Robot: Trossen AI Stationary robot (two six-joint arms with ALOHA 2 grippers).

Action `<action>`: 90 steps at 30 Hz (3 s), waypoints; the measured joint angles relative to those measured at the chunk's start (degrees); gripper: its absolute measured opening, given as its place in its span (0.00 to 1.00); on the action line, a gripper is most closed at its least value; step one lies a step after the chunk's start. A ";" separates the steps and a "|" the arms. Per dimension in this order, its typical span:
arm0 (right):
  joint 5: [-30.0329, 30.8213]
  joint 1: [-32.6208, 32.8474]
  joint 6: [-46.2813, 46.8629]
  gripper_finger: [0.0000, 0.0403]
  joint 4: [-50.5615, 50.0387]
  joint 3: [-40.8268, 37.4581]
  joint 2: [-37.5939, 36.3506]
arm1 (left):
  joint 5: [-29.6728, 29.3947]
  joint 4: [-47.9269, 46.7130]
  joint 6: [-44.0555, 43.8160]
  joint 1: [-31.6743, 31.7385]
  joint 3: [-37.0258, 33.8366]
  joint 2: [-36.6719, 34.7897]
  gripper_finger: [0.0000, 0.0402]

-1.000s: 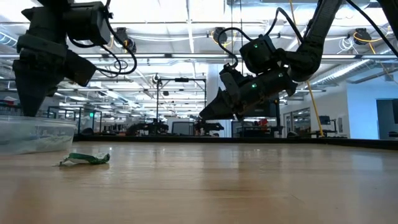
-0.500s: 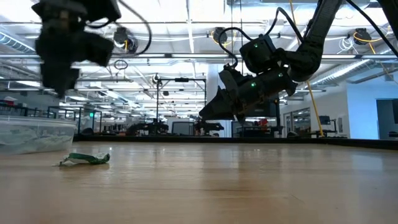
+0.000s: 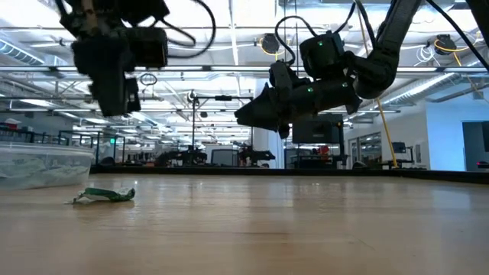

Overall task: Pick and place Stevia / Truvia into bins
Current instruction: Put the dark green stevia packet into the transparent bin

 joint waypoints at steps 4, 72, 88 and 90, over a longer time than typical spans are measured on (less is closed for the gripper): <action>0.02 0.53 0.56 0.27 -1.48 0.00 0.00 | 0.97 3.32 4.30 -1.32 -0.02 5.45 0.22; 7.45 12.31 4.73 0.27 -9.38 -0.07 0.00 | -19.96 22.21 -11.35 -16.53 -0.07 17.02 0.22; 8.02 13.00 11.07 0.27 -9.35 -0.07 0.00 | -18.95 14.44 9.39 -15.53 -0.07 17.00 0.22; 8.00 13.00 12.38 0.27 -9.35 -0.07 0.00 | -18.89 12.99 13.74 -15.24 -0.07 17.00 0.22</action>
